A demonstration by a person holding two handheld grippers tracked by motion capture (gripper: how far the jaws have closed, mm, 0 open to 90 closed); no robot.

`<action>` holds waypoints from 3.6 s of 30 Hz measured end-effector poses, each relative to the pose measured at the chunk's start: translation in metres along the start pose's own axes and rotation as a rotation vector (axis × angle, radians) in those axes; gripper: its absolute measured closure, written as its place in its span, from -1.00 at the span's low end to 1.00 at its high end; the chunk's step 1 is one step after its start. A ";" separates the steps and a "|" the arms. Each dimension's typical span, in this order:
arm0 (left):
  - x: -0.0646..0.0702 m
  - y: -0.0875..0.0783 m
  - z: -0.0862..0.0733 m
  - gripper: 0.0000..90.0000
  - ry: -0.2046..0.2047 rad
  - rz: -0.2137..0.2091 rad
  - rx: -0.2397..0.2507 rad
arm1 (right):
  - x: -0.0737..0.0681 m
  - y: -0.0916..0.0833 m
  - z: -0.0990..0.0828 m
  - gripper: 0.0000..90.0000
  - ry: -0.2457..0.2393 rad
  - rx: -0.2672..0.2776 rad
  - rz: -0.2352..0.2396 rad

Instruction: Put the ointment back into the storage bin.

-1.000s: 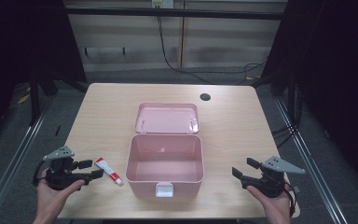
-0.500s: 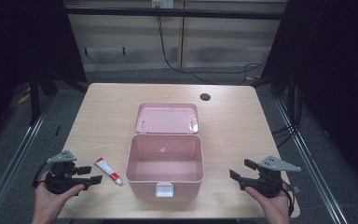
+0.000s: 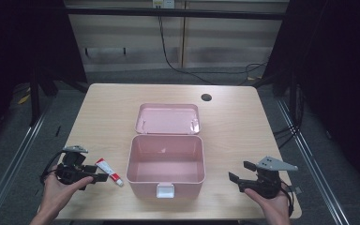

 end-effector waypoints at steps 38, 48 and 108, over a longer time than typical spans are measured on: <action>-0.012 0.026 0.016 -0.33 -0.076 -0.007 -0.218 | -0.002 0.004 -0.002 -0.49 -0.015 -0.030 0.012; -0.007 0.047 0.027 -0.29 -0.066 0.002 -0.257 | -0.002 0.005 -0.003 -0.49 -0.010 -0.040 0.015; 0.003 0.051 0.029 0.57 0.254 0.120 -0.492 | -0.003 0.006 -0.004 -0.49 -0.007 -0.050 0.035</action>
Point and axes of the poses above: each handheld gripper's, and its own axes: y roughly forward along the jaws, z roughly out of its top, x roughly to its right, the point moved 7 cm from there along y, roughly forward along the jaws, and after that the axes turned 4 degrees about y, right-handed, at the moved point
